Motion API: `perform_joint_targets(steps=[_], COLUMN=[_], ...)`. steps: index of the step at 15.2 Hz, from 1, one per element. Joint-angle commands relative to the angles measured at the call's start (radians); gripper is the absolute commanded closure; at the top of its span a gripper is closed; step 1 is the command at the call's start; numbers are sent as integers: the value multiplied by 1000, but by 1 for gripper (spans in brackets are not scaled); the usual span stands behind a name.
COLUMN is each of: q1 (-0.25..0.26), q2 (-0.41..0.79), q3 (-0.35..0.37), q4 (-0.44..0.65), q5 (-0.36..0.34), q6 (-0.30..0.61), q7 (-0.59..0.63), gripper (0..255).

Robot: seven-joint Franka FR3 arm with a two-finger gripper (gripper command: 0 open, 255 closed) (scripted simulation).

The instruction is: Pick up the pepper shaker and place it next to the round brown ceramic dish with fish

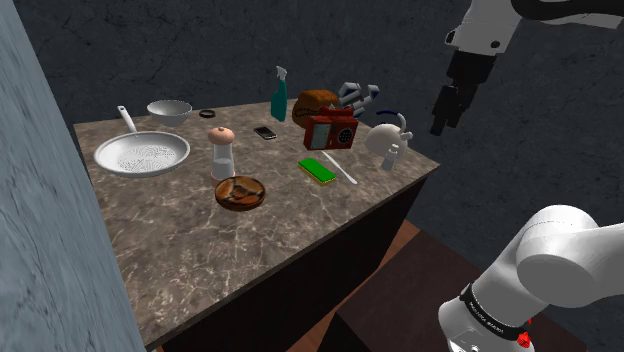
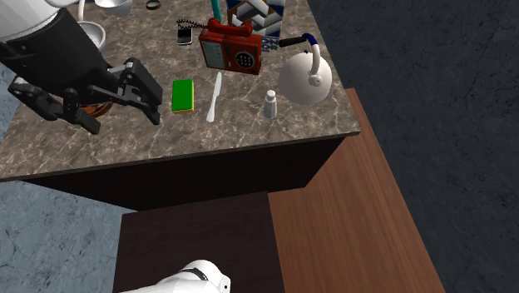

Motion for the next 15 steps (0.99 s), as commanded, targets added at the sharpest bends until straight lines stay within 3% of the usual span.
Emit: perform_joint_targets(steps=[1, 8, 15], q1=[0, -35, -64], q2=[0, 107, 276], q3=[0, -98, -197], q4=[0, -67, -67], q5=[0, -84, -140], q6=[0, 209, 419], q7=[0, -102, -197], gripper=[0, 0, 0])
